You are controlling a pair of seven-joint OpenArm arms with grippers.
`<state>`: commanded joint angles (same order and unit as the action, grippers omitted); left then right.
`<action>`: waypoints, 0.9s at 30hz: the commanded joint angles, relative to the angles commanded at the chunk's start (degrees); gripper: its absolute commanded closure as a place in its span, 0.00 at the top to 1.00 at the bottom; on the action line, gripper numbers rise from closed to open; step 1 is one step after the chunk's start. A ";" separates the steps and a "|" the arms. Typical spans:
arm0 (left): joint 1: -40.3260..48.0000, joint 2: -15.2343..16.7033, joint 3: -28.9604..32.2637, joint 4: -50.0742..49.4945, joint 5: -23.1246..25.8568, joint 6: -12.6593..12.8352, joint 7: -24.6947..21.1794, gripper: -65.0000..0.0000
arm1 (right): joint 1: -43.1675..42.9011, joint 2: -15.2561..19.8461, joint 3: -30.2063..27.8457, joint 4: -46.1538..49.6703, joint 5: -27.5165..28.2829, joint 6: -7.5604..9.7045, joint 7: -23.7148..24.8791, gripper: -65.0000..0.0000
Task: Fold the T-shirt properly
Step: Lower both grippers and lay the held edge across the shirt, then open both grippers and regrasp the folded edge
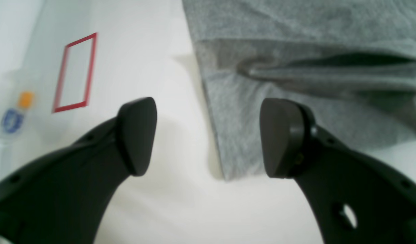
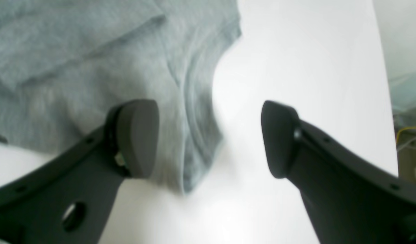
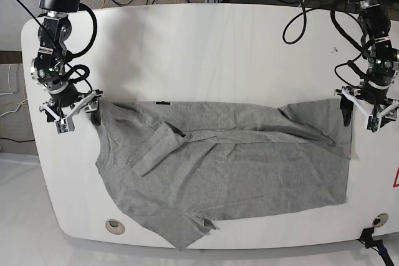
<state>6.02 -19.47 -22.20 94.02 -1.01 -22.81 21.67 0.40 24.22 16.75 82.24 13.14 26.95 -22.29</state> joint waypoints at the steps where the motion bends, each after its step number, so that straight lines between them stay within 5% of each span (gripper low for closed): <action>1: 0.35 0.35 0.00 0.09 0.00 0.00 0.00 0.69 | -0.62 -0.62 0.00 -0.09 0.00 0.00 0.00 0.70; 24: 3.25 1.23 -1.23 0.70 -0.09 -0.09 0.00 0.69 | 0.53 -3.60 -0.26 -12.22 -0.09 0.09 4.66 0.70; 27: 3.25 1.23 -1.23 0.70 -0.09 -0.09 0.00 0.69 | 0.44 -3.60 -0.26 -12.22 -0.09 0.09 4.66 0.59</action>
<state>9.27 -18.24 -23.43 94.73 -1.10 -22.90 21.67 0.84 20.62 16.48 70.02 13.05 27.03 -17.63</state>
